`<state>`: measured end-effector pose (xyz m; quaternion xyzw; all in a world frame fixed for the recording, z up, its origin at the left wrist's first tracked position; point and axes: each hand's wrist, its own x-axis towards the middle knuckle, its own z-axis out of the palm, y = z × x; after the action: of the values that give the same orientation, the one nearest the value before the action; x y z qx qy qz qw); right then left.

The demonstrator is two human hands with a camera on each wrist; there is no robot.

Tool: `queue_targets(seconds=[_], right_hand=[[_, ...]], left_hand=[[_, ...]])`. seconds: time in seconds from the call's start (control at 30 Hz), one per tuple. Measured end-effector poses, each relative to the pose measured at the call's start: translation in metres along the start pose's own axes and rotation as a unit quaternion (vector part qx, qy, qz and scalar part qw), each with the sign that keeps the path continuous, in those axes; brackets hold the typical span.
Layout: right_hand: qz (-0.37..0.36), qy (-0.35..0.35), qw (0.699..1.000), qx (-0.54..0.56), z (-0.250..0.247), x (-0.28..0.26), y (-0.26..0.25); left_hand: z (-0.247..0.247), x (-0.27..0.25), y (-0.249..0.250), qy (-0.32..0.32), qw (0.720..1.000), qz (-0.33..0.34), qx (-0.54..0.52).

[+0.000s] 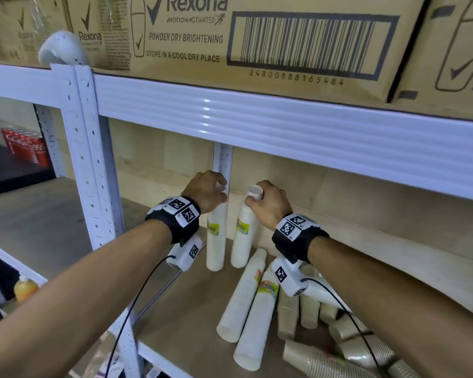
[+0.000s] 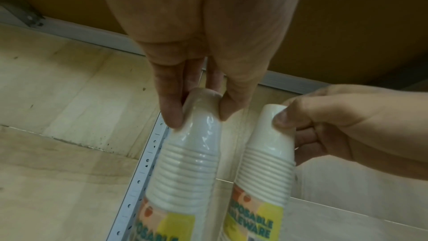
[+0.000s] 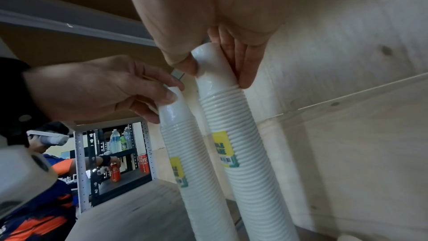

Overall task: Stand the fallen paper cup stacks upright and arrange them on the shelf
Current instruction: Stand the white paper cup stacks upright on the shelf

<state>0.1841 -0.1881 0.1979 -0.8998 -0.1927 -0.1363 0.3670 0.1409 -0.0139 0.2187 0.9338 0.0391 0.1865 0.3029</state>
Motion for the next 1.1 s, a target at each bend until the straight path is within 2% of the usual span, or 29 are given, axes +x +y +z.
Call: queue_targets(seconds=[0.33,0.6,0.87,1.1], right_hand=[[0.001,-0.061,0.998,0.019,0.025,0.019,0.001],[-0.017,-0.077,0.997,-0.019,0.028,0.028,0.0],[-0.026,-0.108,0.993,-0.029,0.023,0.031,0.001],[-0.021,-0.1,0.995,-0.015,0.023,0.034,0.001]], left_hand=[[0.013,0.025,-0.014,-0.026,1.0,0.0,-0.012],[0.016,0.031,-0.018,-0.045,0.999,0.021,0.016],[0.017,0.032,-0.019,-0.029,0.999,0.024,0.025],[0.015,0.03,-0.016,-0.042,0.998,0.028,0.038]])
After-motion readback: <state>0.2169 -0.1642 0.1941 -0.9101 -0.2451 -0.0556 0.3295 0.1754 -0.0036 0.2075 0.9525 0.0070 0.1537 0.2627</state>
